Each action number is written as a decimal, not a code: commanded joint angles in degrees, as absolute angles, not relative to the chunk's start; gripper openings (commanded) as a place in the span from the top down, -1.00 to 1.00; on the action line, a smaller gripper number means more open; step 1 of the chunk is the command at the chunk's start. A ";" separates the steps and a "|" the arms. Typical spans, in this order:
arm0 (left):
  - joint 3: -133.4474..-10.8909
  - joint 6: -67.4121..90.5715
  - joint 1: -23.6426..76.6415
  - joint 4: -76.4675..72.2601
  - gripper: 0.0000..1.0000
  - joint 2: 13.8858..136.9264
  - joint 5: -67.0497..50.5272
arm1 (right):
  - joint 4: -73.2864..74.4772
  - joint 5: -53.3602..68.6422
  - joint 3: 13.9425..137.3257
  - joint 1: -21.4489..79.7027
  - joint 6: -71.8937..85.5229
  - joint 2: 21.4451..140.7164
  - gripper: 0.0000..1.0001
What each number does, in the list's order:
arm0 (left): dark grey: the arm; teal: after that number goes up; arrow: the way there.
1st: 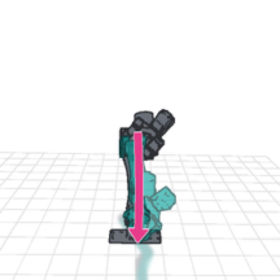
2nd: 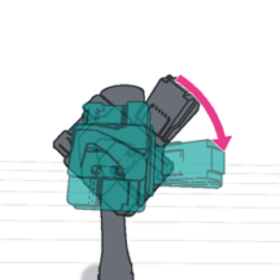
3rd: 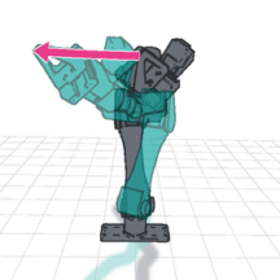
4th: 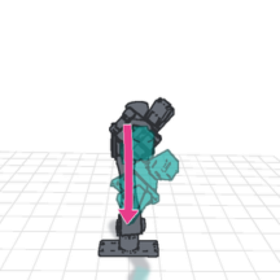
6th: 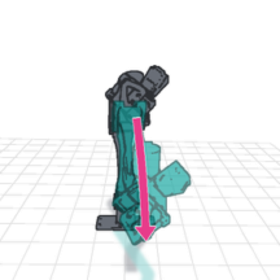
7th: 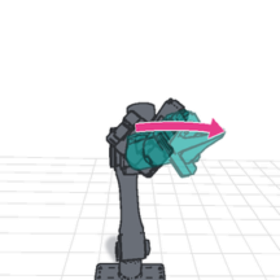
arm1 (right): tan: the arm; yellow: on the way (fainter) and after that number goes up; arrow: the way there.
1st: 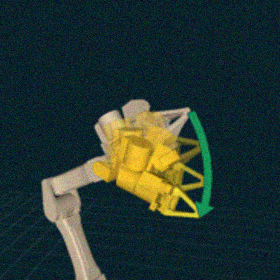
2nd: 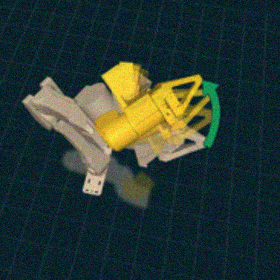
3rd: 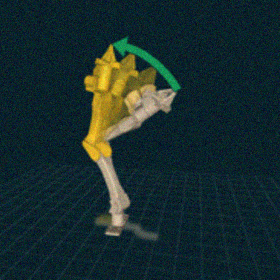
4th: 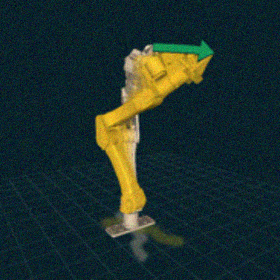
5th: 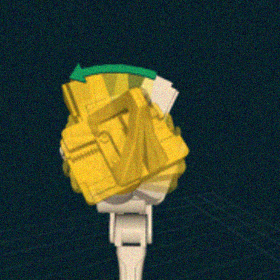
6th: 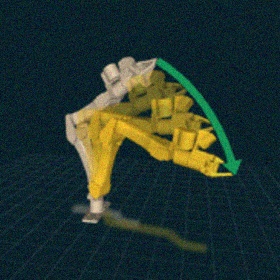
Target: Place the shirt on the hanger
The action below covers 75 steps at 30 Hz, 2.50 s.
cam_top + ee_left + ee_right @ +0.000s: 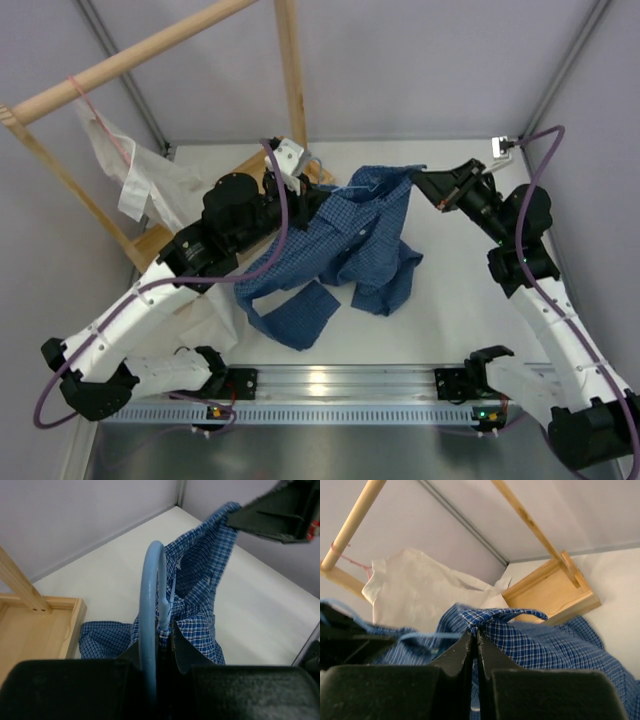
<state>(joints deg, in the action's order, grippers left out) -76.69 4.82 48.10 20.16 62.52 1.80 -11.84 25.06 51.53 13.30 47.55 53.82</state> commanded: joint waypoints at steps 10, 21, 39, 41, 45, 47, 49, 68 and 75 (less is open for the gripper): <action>-88.77 13.44 45.80 2.21 1.00 73.03 3.81 | -7.36 18.37 39.31 29.44 42.27 43.68 1.00; -79.28 12.23 34.19 -8.18 1.00 72.94 -29.57 | 20.63 16.70 43.48 28.56 27.61 22.53 0.02; -78.66 13.45 44.03 -11.95 1.00 78.48 -59.68 | 23.39 44.90 76.73 29.97 9.58 50.87 0.00; -78.84 13.01 44.99 -11.60 1.00 78.92 -59.59 | 19.35 48.06 76.73 31.11 10.10 52.20 0.00; -79.98 10.99 47.02 -8.80 1.00 80.41 -58.54 | 14.51 49.75 76.29 33.48 10.81 54.66 0.10; -80.59 10.11 47.28 -7.30 1.00 81.03 -58.71 | 13.28 49.48 76.11 34.28 10.28 55.02 0.21; -80.95 9.23 47.64 -5.89 1.00 81.30 -58.97 | 12.83 48.52 75.94 34.45 9.59 55.20 0.27; -80.33 4.31 47.64 1.30 1.00 80.59 -57.92 | 16.52 43.24 74.88 34.28 5.19 52.03 0.26; -80.16 3.52 47.64 2.72 1.00 80.68 -57.84 | 18.37 43.33 74.53 33.84 3.96 50.63 0.10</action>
<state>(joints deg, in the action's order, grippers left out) -79.50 4.80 47.53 0.25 80.64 -57.58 21.87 43.35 73.45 33.36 6.07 53.34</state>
